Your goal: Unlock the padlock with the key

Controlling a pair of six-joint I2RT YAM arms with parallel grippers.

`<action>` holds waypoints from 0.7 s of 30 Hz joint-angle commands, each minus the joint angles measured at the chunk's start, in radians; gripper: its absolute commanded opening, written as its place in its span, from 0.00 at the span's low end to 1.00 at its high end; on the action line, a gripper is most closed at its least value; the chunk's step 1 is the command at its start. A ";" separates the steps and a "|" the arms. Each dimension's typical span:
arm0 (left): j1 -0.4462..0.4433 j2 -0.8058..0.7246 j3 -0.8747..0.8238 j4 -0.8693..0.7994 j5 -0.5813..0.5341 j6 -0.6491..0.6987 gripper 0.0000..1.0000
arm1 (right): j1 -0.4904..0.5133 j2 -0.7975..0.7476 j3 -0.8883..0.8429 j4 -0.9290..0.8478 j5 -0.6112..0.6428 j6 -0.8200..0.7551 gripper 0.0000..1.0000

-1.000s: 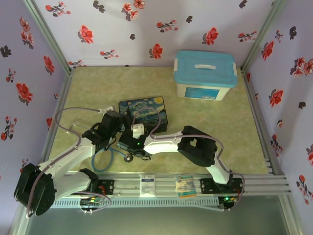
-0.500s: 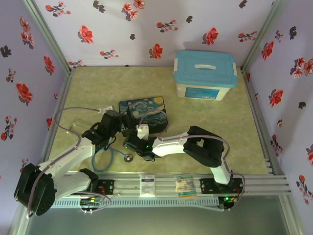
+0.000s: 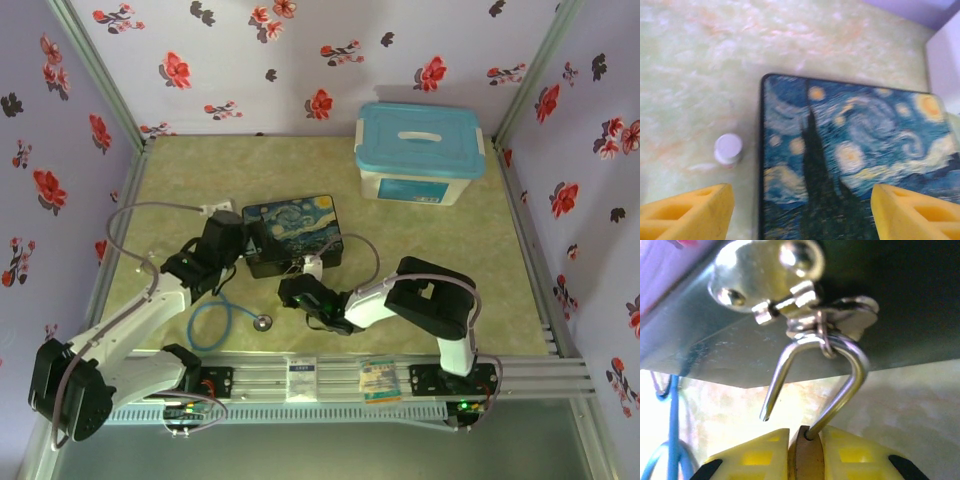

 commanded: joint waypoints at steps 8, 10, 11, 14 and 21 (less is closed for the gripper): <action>-0.039 0.323 0.045 0.097 0.086 0.082 0.61 | -0.027 0.143 -0.173 0.487 -0.044 0.132 0.00; -0.039 0.349 0.030 0.097 0.084 0.069 0.60 | -0.037 0.204 -0.198 0.656 -0.022 0.176 0.00; -0.039 0.360 0.020 0.096 0.084 0.063 0.59 | -0.040 0.227 -0.198 0.703 -0.010 0.204 0.00; -0.040 0.381 0.001 0.094 0.085 0.061 0.56 | -0.032 0.227 -0.164 0.704 0.009 0.199 0.00; -0.040 0.395 -0.050 0.116 0.096 0.056 0.50 | -0.017 0.196 -0.130 0.706 0.159 0.257 0.00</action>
